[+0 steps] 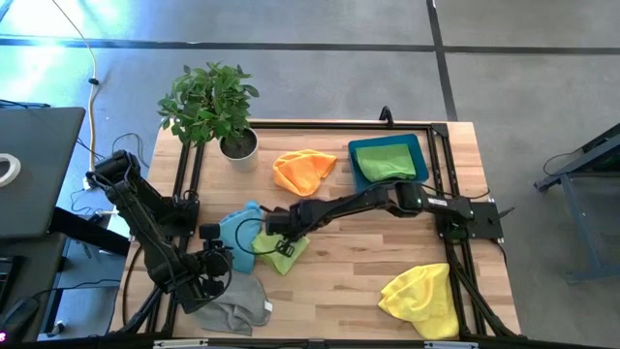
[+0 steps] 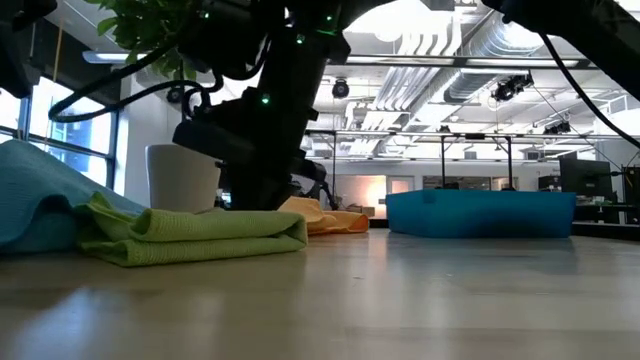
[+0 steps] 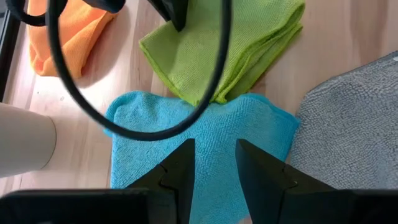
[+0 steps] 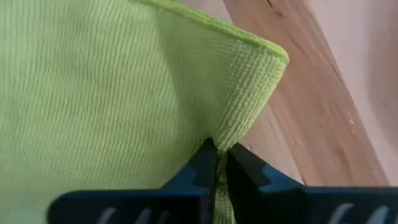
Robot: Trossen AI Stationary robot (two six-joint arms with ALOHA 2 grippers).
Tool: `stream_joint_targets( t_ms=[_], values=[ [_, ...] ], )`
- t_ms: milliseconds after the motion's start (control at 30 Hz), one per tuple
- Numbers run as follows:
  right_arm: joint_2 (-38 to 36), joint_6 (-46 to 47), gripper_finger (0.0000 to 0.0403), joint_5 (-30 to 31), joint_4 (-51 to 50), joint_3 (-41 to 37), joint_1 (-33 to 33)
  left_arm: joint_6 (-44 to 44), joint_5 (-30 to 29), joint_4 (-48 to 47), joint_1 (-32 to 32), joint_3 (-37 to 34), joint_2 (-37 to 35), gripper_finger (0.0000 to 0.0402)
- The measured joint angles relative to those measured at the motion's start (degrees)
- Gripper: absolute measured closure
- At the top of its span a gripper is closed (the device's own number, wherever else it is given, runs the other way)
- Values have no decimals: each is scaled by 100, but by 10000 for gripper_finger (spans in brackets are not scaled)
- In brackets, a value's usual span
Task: Fold microfiber towels
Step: Put the light green microfiber cloth into the blue bin
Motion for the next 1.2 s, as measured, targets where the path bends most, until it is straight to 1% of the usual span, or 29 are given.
stream_joint_targets(
  t_ms=[33, 133, 233, 400, 567, 633, 700, 767, 833, 900, 1033, 1133, 1200],
  values=[
    [0, -61, 394, 34, -57, 1, 16, -6, 1, 1, 0, -1, 0, 296],
    [-3, -109, 387, 280, -504, 38, 59, -84, 2, 2, 0, 0, 0, 296],
    [-86, -107, 398, 801, -1394, 50, 92, -201, 4, 4, -2, 0, 0, 296],
    [-470, -61, 398, 1477, -2615, 59, 64, -439, -12, 4, 0, -2, 0, 296],
    [-814, 165, 400, 2143, -3860, 59, -97, -683, -40, 3, 0, 0, 0, 296],
    [-994, 277, 401, 2479, -4127, 25, -215, -782, -42, 2, 0, -1, 0, 296],
    [-1280, 106, 401, 2526, -3922, -266, -373, -845, -42, 5, 0, 0, 0, 296],
    [-1576, 103, 402, 2602, -3921, -609, -560, -897, -44, 1, -1, -2, 0, 296],
    [-1949, 378, 402, 2856, -4063, -1125, -765, -937, -56, -2, 2, -1, 0, 296],
    [-2398, 635, 402, 3089, -3929, -1780, -1027, -942, -58, 1, 35, -1, 0, 296],
    [-3418, 853, 402, 3116, -2762, -3233, -1571, -940, -62, -7, 167, -2, 0, 296],
    [-4136, 837, 402, 3096, -1436, -4279, -1986, -870, -64, -7, 325, 0, 0, 296],
    [-4528, 663, 402, 3106, -624, -4875, -2269, -790, -64, -5, 451, -2, 0, 296]
  ],
)
